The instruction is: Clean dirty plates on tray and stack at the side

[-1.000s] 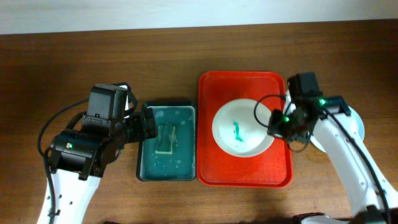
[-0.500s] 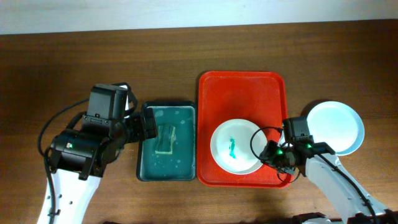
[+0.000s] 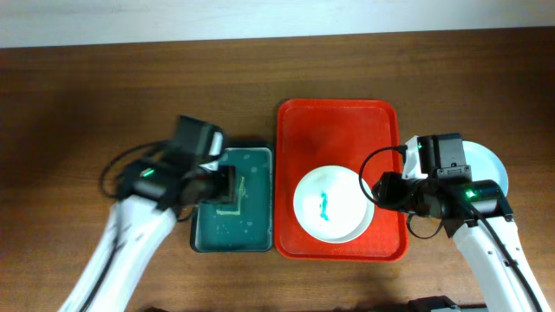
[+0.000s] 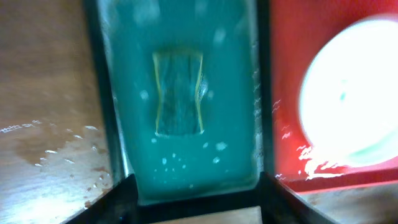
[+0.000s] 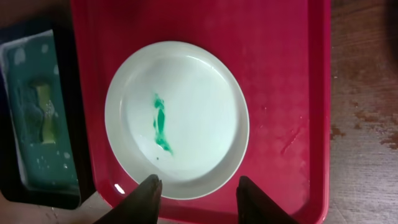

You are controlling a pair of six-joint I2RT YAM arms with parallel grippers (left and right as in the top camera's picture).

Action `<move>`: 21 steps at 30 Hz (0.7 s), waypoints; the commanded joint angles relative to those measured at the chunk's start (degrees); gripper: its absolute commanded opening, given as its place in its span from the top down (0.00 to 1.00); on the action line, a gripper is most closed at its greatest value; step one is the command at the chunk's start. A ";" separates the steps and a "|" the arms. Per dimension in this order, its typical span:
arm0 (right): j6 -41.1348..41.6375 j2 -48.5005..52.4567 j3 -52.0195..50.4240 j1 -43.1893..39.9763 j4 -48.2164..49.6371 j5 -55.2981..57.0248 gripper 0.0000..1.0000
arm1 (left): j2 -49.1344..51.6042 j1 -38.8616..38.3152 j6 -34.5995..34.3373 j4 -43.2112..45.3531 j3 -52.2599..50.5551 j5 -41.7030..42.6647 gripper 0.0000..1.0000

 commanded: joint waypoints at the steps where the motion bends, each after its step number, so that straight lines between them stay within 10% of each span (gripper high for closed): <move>1: -1.01 -0.13 0.63 -0.17 -0.87 0.90 0.58 | 10.10 -1.16 0.83 3.34 -5.11 0.00 0.55; 9: -1.01 -0.13 0.63 -0.17 -0.98 0.92 0.54 | 27.85 -1.16 -0.92 11.04 -6.03 0.68 0.75; 11: -1.01 -0.13 0.63 -0.17 -0.96 0.92 0.54 | 29.94 -1.16 -0.90 11.34 -6.03 0.66 1.00; 17: -1.01 -0.13 0.63 -0.17 -1.01 0.92 0.54 | 27.82 -1.16 -0.87 6.51 -2.25 0.68 1.00; 21: -1.01 -0.13 0.63 -0.17 -0.96 0.94 0.53 | 23.10 -0.90 -0.83 4.44 0.07 0.15 0.23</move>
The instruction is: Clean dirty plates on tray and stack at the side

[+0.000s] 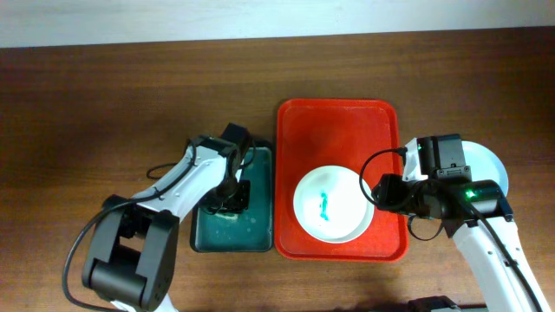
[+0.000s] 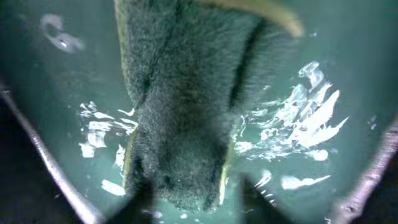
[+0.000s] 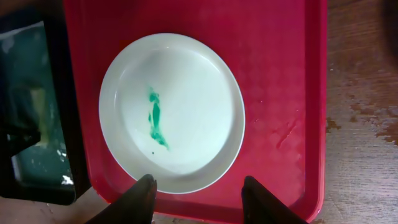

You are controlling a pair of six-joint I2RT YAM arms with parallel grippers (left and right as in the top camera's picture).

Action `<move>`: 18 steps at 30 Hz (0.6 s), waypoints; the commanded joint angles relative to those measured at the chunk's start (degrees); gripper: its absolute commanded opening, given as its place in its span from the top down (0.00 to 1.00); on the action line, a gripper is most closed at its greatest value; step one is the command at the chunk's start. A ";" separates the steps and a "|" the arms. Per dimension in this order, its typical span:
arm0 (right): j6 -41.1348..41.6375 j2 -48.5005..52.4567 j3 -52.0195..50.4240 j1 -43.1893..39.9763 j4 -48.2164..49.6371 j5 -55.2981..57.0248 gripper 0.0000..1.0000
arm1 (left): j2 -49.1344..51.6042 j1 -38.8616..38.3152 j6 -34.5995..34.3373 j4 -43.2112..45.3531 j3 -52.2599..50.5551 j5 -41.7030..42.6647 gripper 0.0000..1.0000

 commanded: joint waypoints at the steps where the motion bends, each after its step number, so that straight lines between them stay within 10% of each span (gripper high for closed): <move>1: -0.61 -0.13 0.63 -0.17 0.04 0.55 0.53 | -4.04 0.09 -0.15 1.66 1.73 -0.26 0.18; 6: -0.61 -0.13 0.63 -0.17 0.04 0.55 0.53 | -3.67 0.04 -0.04 13.60 -3.26 -6.14 0.27; 13: -0.59 -0.13 0.63 -0.17 0.04 0.52 0.53 | -2.89 0.04 1.55 22.67 -9.79 -5.90 1.00; 17: -0.59 -0.13 0.63 -0.17 0.00 0.52 0.53 | -3.30 0.04 4.61 20.81 -6.69 -5.60 0.97; 18: -0.61 -0.13 0.63 -0.17 0.02 0.52 0.53 | -3.58 0.04 4.61 19.23 -5.44 -5.29 0.82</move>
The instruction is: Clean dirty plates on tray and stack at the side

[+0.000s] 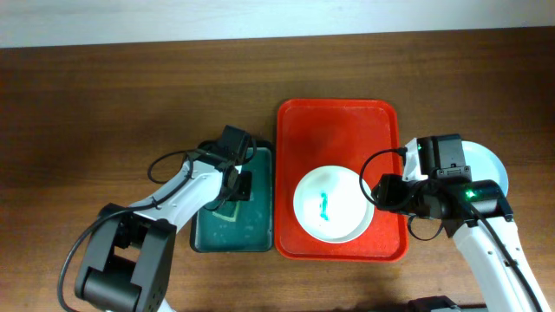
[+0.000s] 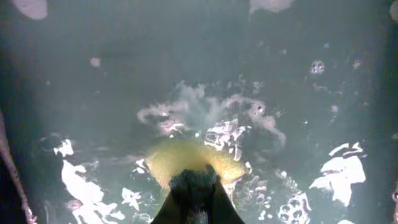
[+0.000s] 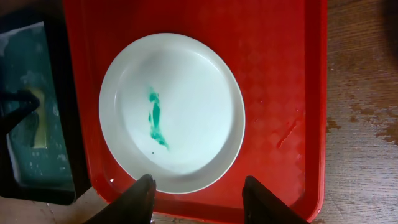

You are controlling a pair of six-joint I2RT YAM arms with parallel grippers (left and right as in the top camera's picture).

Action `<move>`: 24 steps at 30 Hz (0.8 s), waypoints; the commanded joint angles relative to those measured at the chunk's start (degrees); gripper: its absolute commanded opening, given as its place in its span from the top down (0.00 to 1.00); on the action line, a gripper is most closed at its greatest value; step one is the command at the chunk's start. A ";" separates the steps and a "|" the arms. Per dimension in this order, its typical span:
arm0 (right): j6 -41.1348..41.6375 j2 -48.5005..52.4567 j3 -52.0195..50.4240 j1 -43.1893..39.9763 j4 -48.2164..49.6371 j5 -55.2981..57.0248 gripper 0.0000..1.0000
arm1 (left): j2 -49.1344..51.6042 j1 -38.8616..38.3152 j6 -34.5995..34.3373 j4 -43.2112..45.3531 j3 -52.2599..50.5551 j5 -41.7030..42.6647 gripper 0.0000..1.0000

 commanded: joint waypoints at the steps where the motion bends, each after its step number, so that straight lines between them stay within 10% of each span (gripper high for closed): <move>1: -0.61 -0.13 0.63 -0.17 0.04 0.52 0.53 | -1.03 0.04 2.03 -5.05 4.42 0.94 0.51; 3: -0.61 -0.13 0.63 -0.17 0.04 0.52 0.53 | -1.77 0.04 2.01 -11.02 8.11 1.36 0.23; 6: -0.61 -0.13 0.63 -0.17 0.04 0.55 0.53 | -1.92 0.04 2.03 -17.03 10.05 2.78 0.19; 10: -0.59 -0.13 0.63 -0.17 0.04 0.92 0.48 | -1.86 0.04 2.03 -18.34 7.39 4.09 0.62; 16: -0.59 -0.13 0.63 -0.17 -0.20 1.86 0.47 | -1.81 0.04 2.05 -6.12 -2.80 3.39 0.71; 18: -0.59 -0.13 0.63 -0.17 -0.48 1.84 0.47 | -1.81 0.04 2.05 -4.00 -3.67 2.80 0.99; 24: -0.57 -0.13 0.63 -0.17 -1.07 4.24 0.47 | -1.88 0.04 2.05 -10.73 2.43 2.82 1.00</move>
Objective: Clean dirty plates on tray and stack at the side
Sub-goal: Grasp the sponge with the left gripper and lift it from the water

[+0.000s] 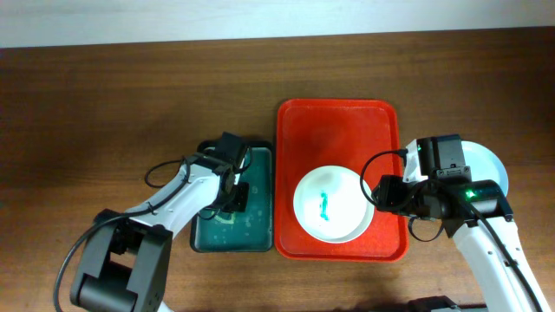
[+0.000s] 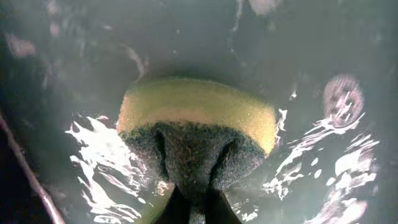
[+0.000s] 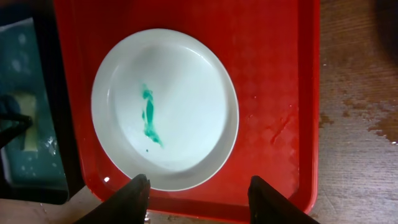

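Note:
A white plate (image 1: 333, 205) smeared with green (image 3: 148, 117) lies on the red tray (image 1: 340, 130). Left of the tray stands a dark tub of soapy water (image 1: 257, 225). My left gripper (image 2: 194, 208) is down in that tub, shut on a yellow and green sponge (image 2: 196, 127) that bulges out ahead of the fingers. My right gripper (image 3: 199, 196) hovers open at the tray's near right edge, fingers on either side of the plate's rim, holding nothing. A clean white plate (image 1: 487, 165) lies on the table right of the tray, partly under the right arm.
The wooden table (image 1: 104, 95) shows wet patches to the right of the tray (image 3: 354, 112). The left arm's cable loops over the table beside the tub.
The sponge now fills more of the left wrist view, pinched and folded in the shut left gripper. My right gripper shifted slightly and its fingers stand a little wider.
At first the sponge lay loose in the tub with my left gripper open above it. Then the gripper was down over the sponge, then shut on it in the water. My right gripper stayed open by the dirty plate throughout.

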You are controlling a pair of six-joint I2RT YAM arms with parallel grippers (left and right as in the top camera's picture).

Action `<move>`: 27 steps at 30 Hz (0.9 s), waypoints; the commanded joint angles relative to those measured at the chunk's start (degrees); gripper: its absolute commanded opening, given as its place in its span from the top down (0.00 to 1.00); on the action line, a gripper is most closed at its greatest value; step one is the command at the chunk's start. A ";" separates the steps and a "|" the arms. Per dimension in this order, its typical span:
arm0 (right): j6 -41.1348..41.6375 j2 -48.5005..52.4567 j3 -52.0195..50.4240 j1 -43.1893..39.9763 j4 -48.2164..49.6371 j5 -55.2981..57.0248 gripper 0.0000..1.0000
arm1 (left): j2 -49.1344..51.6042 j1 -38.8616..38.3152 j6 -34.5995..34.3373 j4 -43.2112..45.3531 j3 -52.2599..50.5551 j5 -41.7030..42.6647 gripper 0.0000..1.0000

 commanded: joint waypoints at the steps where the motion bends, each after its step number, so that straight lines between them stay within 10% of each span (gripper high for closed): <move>1: 0.24 -0.11 0.63 -0.24 -0.11 4.57 0.47 | -0.13 0.00 0.33 -6.91 6.21 0.87 1.00; 23: -10.54 25.35 0.63 -8.13 7.54 -10.86 0.42 | -2.16 -0.37 0.35 -23.30 25.20 1.57 1.00; 27: -10.91 30.51 0.42 -7.21 8.22 -9.62 0.59 | -2.21 -2.97 0.31 -20.90 26.10 6.19 1.00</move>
